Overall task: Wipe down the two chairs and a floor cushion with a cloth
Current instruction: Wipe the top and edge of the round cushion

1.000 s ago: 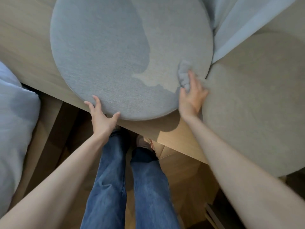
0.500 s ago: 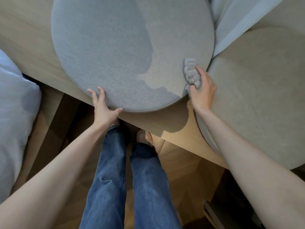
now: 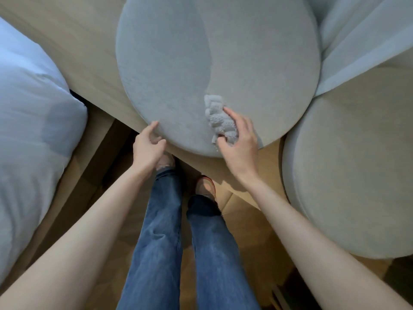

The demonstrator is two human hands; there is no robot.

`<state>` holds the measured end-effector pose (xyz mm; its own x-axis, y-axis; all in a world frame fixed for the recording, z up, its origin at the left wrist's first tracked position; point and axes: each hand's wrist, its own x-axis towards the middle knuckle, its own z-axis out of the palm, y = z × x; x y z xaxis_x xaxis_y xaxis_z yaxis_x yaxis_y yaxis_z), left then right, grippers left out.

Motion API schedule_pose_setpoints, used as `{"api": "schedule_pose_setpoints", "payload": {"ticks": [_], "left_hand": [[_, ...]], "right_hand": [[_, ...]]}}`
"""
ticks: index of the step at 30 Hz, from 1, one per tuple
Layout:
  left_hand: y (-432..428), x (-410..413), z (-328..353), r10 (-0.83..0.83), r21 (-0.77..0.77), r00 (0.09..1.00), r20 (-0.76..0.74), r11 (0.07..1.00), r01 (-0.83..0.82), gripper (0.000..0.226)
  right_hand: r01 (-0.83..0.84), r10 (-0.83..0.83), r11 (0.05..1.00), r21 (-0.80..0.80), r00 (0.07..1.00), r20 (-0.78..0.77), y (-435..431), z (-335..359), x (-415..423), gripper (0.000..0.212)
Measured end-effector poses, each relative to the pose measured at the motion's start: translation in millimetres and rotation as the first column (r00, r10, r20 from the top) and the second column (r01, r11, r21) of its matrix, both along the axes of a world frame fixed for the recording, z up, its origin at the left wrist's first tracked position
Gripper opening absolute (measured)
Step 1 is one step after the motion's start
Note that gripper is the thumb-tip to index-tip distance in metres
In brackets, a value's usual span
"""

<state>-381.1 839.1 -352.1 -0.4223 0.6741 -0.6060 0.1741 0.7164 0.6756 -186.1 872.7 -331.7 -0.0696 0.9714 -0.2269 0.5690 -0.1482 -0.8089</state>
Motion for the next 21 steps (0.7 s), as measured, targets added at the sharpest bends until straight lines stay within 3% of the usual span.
{"api": "schedule_pose_setpoints", "payload": {"ticks": [3, 9, 17, 21], "left_hand": [[13, -15, 6, 0.174, 0.010, 0.985, -0.001, 0.985, -0.174, 0.060], [63, -57, 9, 0.204, 0.020, 0.975, 0.089, 0.978, -0.207, 0.066], [138, -115, -6, 0.196, 0.011, 0.960, 0.198, 0.979, -0.202, 0.065], [147, -135, -18, 0.103, -0.001, 0.979, 0.175, 0.995, -0.105, 0.073]], "right_hand": [[-0.106, 0.102, 0.992, 0.068, 0.993, 0.062, 49, 17, -10, 0.059], [-0.334, 0.304, 0.932, 0.140, 0.931, 0.203, 153, 20, -73, 0.062], [-0.399, 0.339, 0.911, 0.099, 0.865, 0.371, 279, -10, -158, 0.063], [-0.279, 0.219, 0.958, 0.058, 0.852, 0.476, 329, -29, -183, 0.059]]}}
